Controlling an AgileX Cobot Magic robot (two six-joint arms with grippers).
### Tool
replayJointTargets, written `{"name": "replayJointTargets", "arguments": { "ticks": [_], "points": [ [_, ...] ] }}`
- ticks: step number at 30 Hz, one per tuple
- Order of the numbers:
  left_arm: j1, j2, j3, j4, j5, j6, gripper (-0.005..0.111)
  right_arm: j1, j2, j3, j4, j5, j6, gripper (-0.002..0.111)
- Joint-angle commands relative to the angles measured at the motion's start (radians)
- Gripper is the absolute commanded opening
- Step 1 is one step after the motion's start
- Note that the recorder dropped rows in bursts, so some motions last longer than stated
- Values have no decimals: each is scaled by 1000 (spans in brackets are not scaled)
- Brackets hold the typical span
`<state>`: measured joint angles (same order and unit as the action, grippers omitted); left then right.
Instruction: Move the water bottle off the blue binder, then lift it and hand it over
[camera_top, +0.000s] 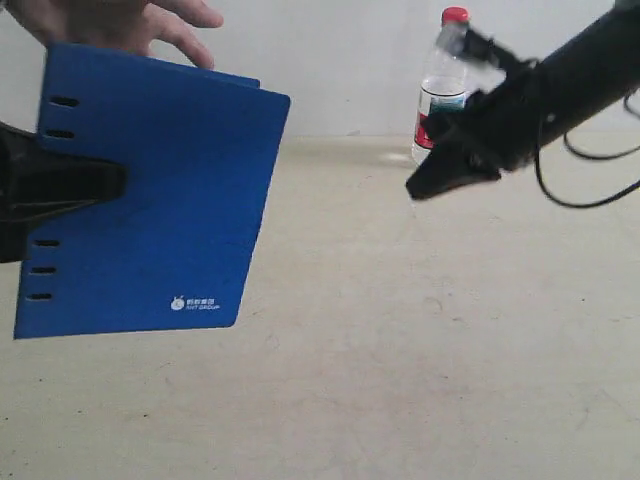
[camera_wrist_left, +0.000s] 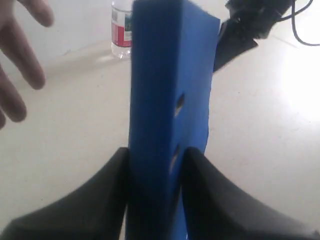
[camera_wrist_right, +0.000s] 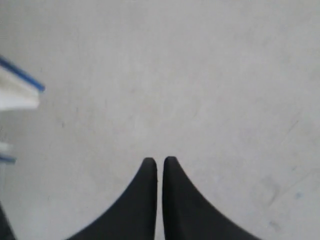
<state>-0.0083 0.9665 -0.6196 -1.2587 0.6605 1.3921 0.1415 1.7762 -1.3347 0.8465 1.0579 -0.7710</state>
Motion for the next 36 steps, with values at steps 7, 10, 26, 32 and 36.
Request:
{"name": "replayJointTargets", "arguments": {
  "ticks": [7,10,26,32,36],
  "points": [
    [-2,-375,320,-38,-192,-250,4,-3,-568,-3,-374,-345,273,0],
    [-2,-381,321,-214,-348,-117,4,-3,-634,-3,-422,-267,318,0],
    [-2,-88,45,-486,-113,186,4,-3,-662,-3,-411,-126,333,0],
    [-2,-88,39,-486,-122,167,5,-3,-662,-3,-411,-84,335,0],
    [-2,-88,39,-435,-142,163,23,-3,-662,-3,-413,-68,335,0]
  ]
}}
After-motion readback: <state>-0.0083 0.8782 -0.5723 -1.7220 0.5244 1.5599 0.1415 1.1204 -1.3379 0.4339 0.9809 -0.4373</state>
